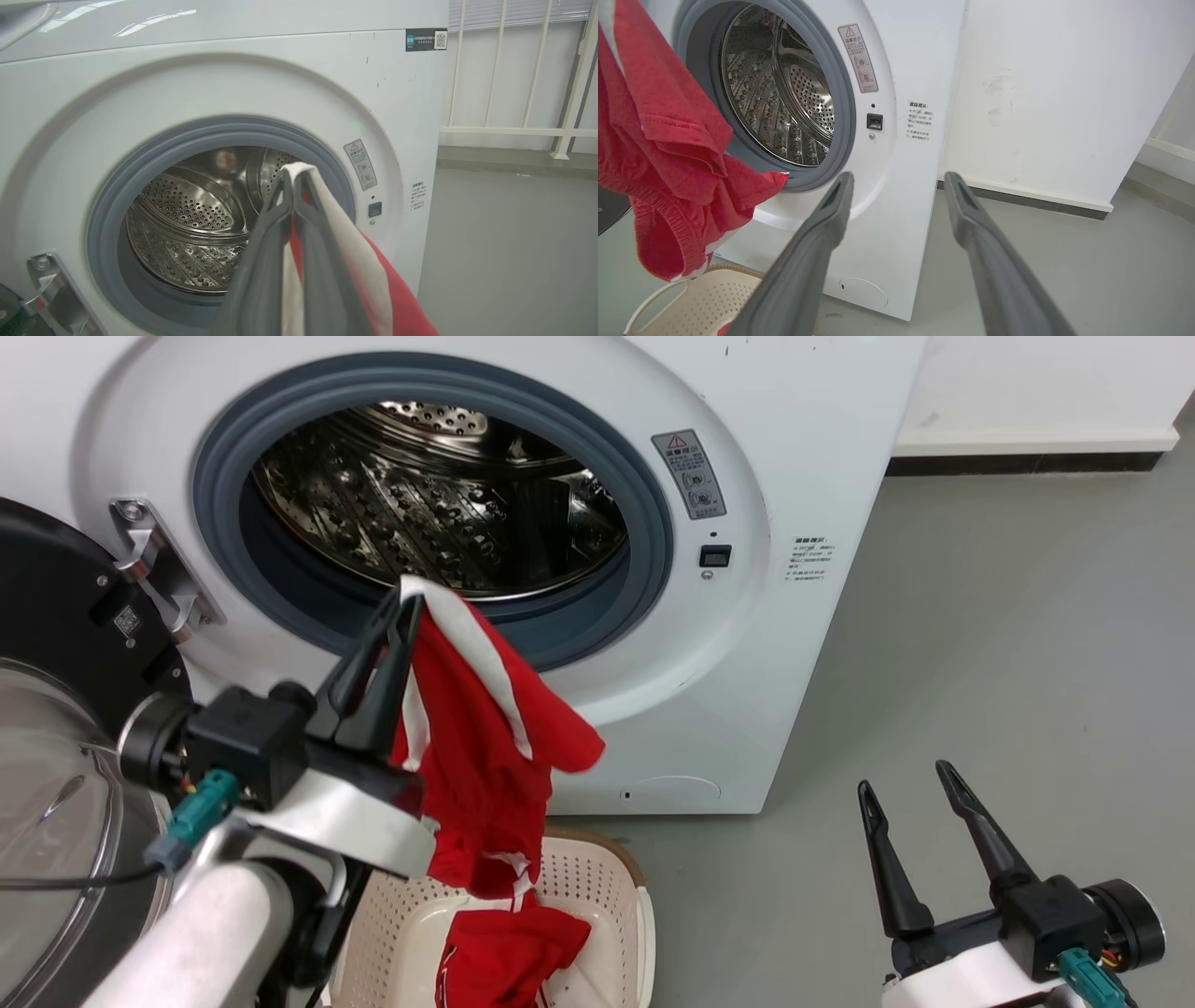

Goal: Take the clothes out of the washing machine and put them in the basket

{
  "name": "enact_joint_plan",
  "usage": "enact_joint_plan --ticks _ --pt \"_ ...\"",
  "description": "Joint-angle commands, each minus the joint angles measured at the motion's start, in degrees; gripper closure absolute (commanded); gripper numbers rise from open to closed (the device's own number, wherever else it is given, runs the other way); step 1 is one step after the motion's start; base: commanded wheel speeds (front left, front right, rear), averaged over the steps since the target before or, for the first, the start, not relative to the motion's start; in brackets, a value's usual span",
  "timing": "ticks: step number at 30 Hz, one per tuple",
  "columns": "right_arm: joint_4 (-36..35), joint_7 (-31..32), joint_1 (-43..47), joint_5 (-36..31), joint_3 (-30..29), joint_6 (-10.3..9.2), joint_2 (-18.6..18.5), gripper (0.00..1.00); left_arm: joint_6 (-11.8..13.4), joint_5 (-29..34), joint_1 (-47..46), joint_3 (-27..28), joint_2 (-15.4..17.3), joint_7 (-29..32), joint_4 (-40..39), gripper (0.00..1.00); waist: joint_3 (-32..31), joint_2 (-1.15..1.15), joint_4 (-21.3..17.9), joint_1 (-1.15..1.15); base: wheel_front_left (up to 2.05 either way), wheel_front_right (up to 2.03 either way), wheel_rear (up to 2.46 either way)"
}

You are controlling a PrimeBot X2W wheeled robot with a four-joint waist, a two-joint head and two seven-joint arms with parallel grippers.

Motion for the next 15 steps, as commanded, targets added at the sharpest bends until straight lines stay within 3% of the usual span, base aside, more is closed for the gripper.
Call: enact_joint_plan --ticks 1,6,15 --pt "-0.20 -0.11 -0.09 -0.18 -0.10 -0.05 0.06 0.00 0.49 -0.17 1.58 -0.18 0.40 0.14 -0.46 1.00 0.46 0.00 0.07 0.00 0.00 0.00 0.00" --pt "-0.61 -0.11 -1.27 -0.23 -0.35 -0.05 0.06 0.00 0.78 -1.13 5.55 -1.57 -0.05 -0.13 0.17 1.00 2.16 0.00 -0.14 0.00 0.00 0.00 0.00" --pt "-1.58 -0.11 -4.16 -0.92 -0.38 -0.06 0.06 0.00 -1.99 -1.77 9.97 -5.54 -1.25 -2.09 9.12 1.00 7.67 0.00 -1.06 0.00 0.00 0.00 0.00"
